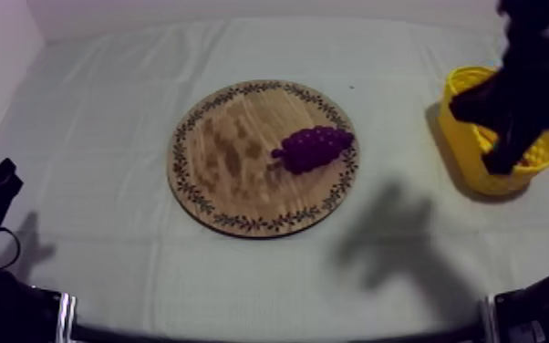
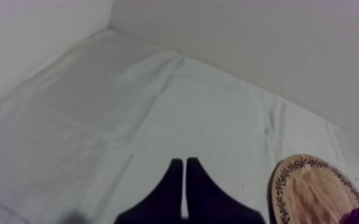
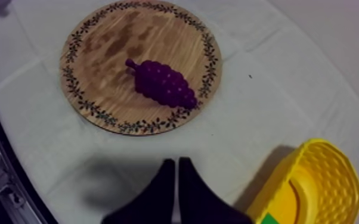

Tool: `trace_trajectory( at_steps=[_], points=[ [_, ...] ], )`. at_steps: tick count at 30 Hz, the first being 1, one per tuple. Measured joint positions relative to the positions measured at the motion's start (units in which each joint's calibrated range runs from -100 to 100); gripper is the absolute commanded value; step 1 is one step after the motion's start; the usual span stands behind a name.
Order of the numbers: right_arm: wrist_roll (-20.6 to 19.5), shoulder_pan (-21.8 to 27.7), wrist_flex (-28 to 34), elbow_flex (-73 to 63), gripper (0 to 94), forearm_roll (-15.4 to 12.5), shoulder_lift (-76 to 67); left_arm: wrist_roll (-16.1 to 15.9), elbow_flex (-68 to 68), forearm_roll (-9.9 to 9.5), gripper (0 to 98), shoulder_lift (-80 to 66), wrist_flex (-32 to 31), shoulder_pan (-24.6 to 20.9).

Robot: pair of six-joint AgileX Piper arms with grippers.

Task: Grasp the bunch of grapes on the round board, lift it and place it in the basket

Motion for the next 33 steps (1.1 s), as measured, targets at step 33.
trace_trajectory(
  at_steps=[33],
  points=[
    [28.2, 1.2, 28.3, -53.2, 0.8, -5.5, 42.7, 0.0, 0.0, 0.00, 0.0, 0.0, 0.0, 0.0]
  ],
)
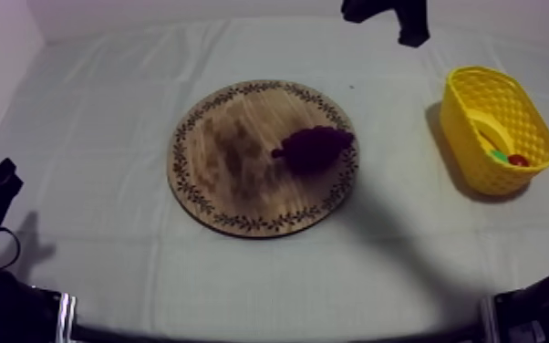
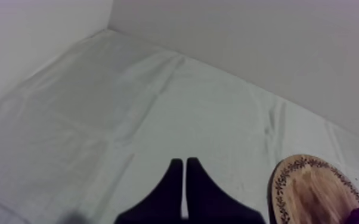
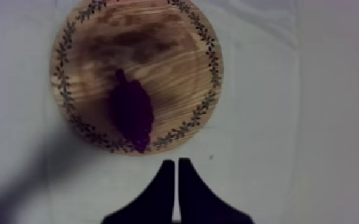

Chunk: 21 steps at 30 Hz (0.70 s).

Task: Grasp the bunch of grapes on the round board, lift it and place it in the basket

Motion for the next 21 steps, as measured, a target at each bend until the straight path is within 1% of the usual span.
trace_trajectory(
  at_steps=[2, 5, 8, 10, 12, 15, 18, 21],
  points=[
    [3.0, 0.0, 0.1, -0.4, 0.8, 0.7, 0.3, 0.0, 0.0, 0.00, 0.0, 0.0, 0.0, 0.0],
    [7.3, -0.1, 0.2, -0.4, 0.9, 1.0, 0.7, 0.0, 0.0, 0.00, 0.0, 0.0, 0.0, 0.0],
    [10.2, -0.4, 0.0, -0.4, 1.6, 1.1, 1.2, 0.0, 0.0, 0.00, 0.0, 0.0, 0.0, 0.0],
    [11.1, -0.8, -0.1, -0.9, 3.0, 1.4, 1.7, 0.0, 0.0, 0.00, 0.0, 0.0, 0.0, 0.0],
    [11.3, -1.1, -0.1, -1.4, 10.8, 1.5, 2.1, 0.0, 0.0, 0.00, 0.0, 0.0, 0.0, 0.0],
    [10.7, -1.3, 0.1, -2.3, 24.8, 1.8, 2.8, 0.0, 0.0, 0.00, 0.0, 0.0, 0.0, 0.0],
    [8.4, -1.3, 0.4, -2.4, 36.7, 2.6, 3.3, 0.0, 0.0, 0.00, 0.0, 0.0, 0.0, 0.0],
    [6.7, -1.3, 0.8, -2.4, 46.2, 3.5, 3.8, 0.0, 0.0, 0.00, 0.0, 0.0, 0.0, 0.0]
  ],
)
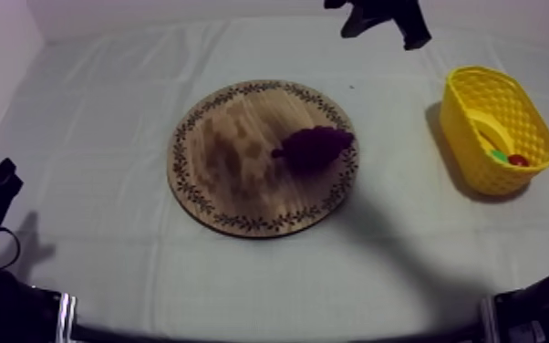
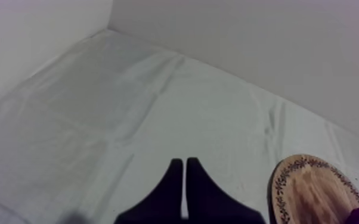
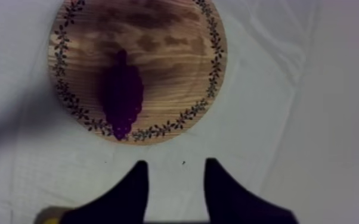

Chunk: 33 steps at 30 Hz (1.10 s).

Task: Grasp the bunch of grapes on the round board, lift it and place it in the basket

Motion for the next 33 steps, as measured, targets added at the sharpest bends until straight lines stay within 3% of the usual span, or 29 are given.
trace_trajectory(
  at_steps=[6, 10, 23, 33],
  points=[
    [-0.9, -0.3, 0.8, 0.3, 62.0, 1.8, 0.9, 0.0, 0.0, 0.00, 0.0, 0.0, 0.0, 0.0],
    [-2.1, -0.5, 1.5, 0.5, 67.7, 2.6, 1.6, 0.0, 0.0, 0.00, 0.0, 0.0, 0.0, 0.0],
    [-5.4, -1.9, 1.3, 3.2, 70.5, 3.1, 4.0, 0.0, 0.0, 0.00, 0.0, 0.0, 0.0, 0.0],
    [-6.5, -1.4, -2.8, 8.3, 70.3, 2.8, 8.6, 0.0, 0.0, 0.00, 0.0, 0.0, 0.0, 0.0]
  ],
)
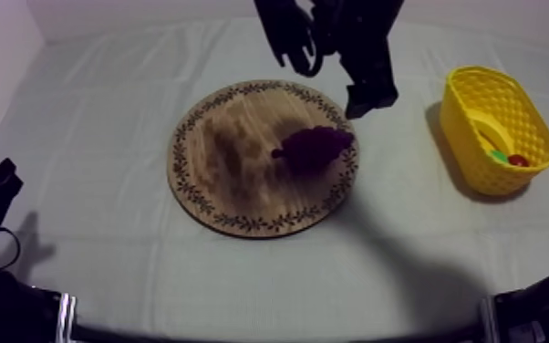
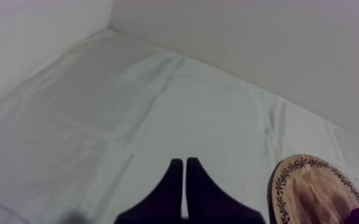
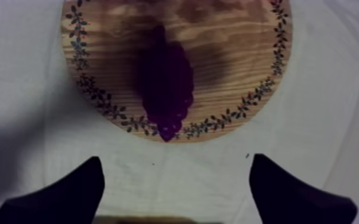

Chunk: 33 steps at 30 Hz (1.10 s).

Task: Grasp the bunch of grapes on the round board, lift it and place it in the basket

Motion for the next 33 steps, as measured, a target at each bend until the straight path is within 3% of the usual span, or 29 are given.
trace_trajectory(
  at_steps=[14, 33],
  points=[
    [-0.9, -1.4, -2.2, -1.1, 70.9, -1.1, 7.3, 0.0, 0.0, 0.00, 0.0, 0.0, 0.0, 0.0],
    [-2.6, -0.6, -10.0, -1.1, 72.3, 0.9, 16.4, 0.0, 0.0, 0.00, 0.0, 0.0, 0.0, 0.0]
  ],
)
